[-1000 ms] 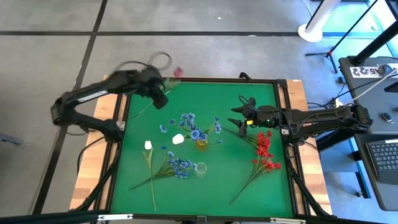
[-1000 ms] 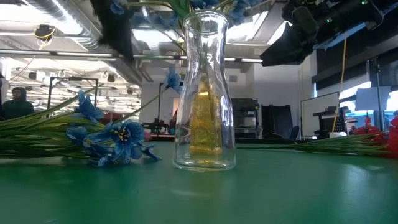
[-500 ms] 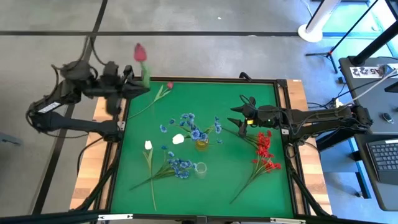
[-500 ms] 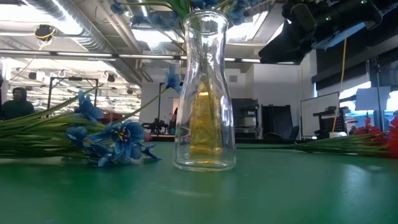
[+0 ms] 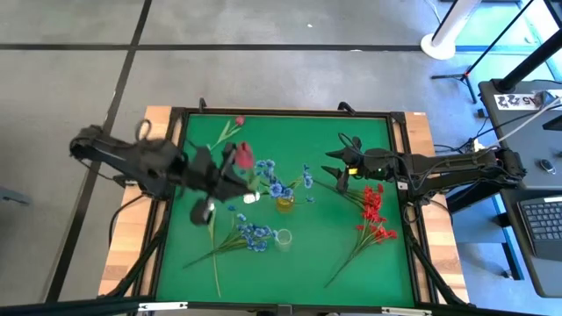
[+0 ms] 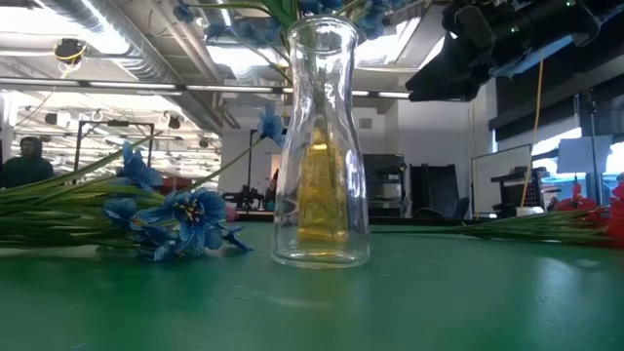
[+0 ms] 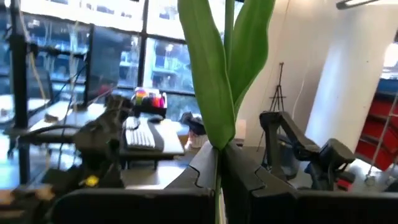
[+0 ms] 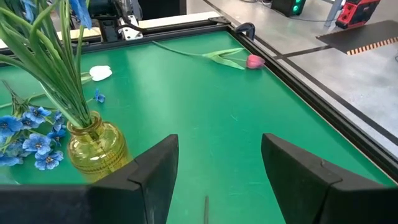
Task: Sort flowers into vase by color
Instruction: Put the bottom pink flower into the transparent flower vase
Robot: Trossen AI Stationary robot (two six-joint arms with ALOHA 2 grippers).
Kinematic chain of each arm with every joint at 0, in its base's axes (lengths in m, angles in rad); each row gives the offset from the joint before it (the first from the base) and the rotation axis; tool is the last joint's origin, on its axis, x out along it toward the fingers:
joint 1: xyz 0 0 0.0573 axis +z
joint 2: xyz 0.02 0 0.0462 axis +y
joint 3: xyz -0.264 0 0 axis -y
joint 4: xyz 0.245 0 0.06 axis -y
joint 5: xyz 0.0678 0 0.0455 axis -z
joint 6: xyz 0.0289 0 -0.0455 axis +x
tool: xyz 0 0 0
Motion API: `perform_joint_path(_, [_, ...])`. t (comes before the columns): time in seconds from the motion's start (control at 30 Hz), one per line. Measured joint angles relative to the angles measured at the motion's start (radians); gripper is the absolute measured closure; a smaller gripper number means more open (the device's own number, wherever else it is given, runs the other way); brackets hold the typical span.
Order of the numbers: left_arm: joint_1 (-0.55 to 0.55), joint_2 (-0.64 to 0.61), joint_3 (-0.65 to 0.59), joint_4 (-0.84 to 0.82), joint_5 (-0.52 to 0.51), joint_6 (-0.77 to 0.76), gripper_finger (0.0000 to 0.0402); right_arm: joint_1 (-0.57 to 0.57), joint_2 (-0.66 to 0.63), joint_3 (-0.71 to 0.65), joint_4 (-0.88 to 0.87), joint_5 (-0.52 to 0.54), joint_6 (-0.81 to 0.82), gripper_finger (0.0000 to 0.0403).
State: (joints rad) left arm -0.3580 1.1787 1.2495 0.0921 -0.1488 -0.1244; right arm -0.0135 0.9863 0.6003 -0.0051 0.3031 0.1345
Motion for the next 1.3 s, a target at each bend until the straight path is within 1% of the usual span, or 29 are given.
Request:
perform_joint_path(0.1, [-0.077, 0.048, 0.0, 0.107, -0.097, 0.048, 0.0399, 0.0, 0.0, 0.0, 0.0, 0.0, 0.016, 0.0173])
perform_joint_path(0.2, [-0.145, 0.106, 0.001, 0.146, -0.281, 0.101, 0.0399, 0.0, 0.0, 0.0, 0.0, 0.0, 0.026, 0.0173])
perform_joint_path(0.27, [-0.175, 0.156, 0.0, 0.154, -0.41, 0.109, 0.0399, 0.0, 0.0, 0.0, 0.0, 0.0, 0.042, 0.0173])
perform_joint_path(0.37, [-0.203, 0.229, 0.0, 0.189, -0.553, 0.098, 0.0399, 0.0, 0.0, 0.0, 0.0, 0.0, 0.045, 0.0173])
perform_joint_path(0.63, [-0.237, 0.361, 0.0, 0.218, -0.733, 0.051, 0.0399, 0.0, 0.0, 0.0, 0.001, 0.0, 0.07, 0.0173])
perform_joint_path(0.7, [-0.238, 0.386, 0.0, 0.219, -0.755, 0.041, 0.0399, 0.0, 0.0, 0.0, 0.001, 0.0, 0.07, 0.0173])
perform_joint_path(0.87, [-0.226, 0.442, 0.0, 0.245, -0.755, 0.022, 0.0399, 0.0, 0.0, 0.0, 0.001, 0.0, 0.068, 0.0173])
perform_joint_path(1.07, [-0.214, 0.479, 0.0, 0.264, -0.757, 0.018, 0.0399, 0.0, 0.0, 0.0, -0.004, -0.001, 0.069, 0.0173])
perform_joint_path(1.3, [-0.218, 0.52, 0.0, 0.258, -0.759, -0.023, 0.0399, 0.0, 0.0, 0.0, -0.006, -0.008, 0.069, 0.0173])
